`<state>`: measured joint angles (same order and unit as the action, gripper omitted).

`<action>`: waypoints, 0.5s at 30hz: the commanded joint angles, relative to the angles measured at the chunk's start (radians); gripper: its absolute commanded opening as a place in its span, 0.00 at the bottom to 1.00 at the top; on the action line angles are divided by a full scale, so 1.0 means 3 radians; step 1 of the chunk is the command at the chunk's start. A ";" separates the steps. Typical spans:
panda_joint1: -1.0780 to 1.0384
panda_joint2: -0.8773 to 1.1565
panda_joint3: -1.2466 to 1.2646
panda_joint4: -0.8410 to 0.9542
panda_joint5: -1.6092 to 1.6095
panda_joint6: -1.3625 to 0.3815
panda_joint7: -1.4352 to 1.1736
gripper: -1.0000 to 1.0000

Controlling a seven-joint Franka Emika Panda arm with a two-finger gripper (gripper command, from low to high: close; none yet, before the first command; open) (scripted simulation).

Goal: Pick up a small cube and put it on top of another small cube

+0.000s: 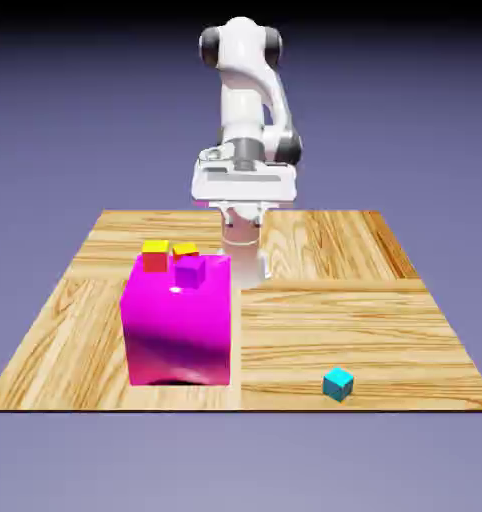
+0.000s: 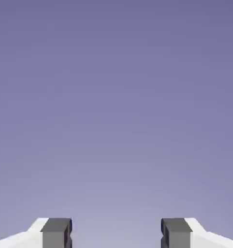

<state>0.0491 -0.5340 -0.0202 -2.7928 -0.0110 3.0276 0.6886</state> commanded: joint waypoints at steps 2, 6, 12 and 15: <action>0.0205 0.0199 -0.0111 0.0095 -0.0061 -0.0052 -0.0290 0.50; 0.0616 0.0597 -0.0334 0.0285 -0.0182 -0.0156 -0.0870 0.50; 0.1231 0.1193 -0.0668 0.0571 -0.0363 -0.0311 -0.1740 0.50; 0.1539 0.1491 -0.0836 0.0713 -0.0454 -0.0389 -0.2175 0.50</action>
<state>0.5136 -0.0867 -0.2708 -2.5789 -0.1471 2.9109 0.0362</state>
